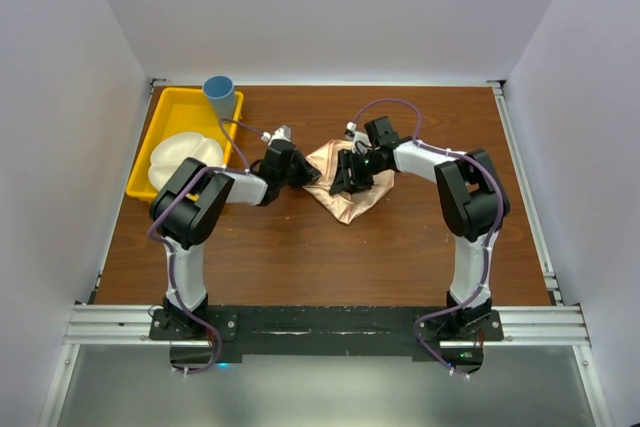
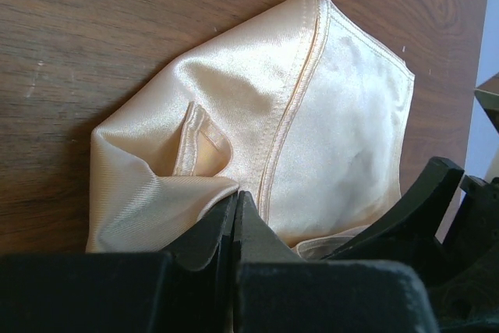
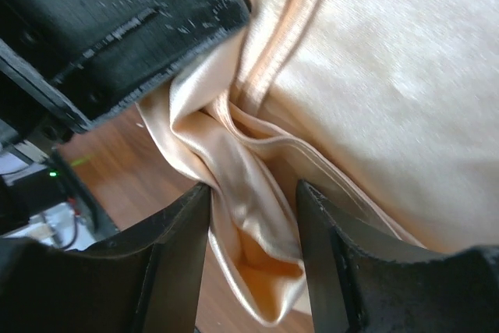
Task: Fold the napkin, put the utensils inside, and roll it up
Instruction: Roll the napkin with the utensil
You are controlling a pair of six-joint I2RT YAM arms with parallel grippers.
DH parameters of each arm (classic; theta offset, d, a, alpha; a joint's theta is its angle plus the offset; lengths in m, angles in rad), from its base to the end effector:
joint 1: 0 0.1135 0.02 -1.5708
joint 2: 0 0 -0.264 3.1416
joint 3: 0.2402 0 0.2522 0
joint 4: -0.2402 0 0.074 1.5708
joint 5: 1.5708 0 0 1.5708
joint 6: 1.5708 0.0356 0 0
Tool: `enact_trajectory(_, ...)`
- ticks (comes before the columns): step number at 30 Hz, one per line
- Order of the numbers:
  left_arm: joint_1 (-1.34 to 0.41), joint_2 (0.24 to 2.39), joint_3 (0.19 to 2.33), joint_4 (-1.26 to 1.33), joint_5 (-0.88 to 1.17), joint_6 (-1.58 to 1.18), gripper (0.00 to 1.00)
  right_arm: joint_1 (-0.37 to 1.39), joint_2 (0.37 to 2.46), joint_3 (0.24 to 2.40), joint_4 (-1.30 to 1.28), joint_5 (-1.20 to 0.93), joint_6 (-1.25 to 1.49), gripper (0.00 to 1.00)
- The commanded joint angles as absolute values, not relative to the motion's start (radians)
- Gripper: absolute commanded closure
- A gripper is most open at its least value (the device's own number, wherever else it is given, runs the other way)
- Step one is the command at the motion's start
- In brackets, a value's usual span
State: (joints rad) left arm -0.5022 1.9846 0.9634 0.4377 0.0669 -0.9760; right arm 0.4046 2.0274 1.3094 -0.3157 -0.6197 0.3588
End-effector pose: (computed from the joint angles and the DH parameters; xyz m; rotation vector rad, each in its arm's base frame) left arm 0.3465 -0.1930 0.1173 -0.4999 2.2472 -0.8912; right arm 0.3716 0.1816 0.1460 -0.2969 2.6695 1.0692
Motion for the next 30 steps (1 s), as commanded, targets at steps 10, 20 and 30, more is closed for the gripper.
enact_trajectory(10, -0.503, 2.101, 1.067, 0.065, 0.002, -0.934, 1.0, 0.429, 1.898, 1.209, -0.367, -0.33, 0.178, 0.7)
enact_trajectory(20, -0.509, 2.152, 1.147, -0.106, -0.034, -0.951, 1.0, 0.509, 1.855, 1.173, -0.38, -0.019, 0.078, 0.75)
enact_trajectory(30, -0.518, 2.181, 1.177, -0.158, -0.021, -0.966, 1.0, 0.621, 1.746, 1.258, -0.405, 0.008, -0.051, 0.4)
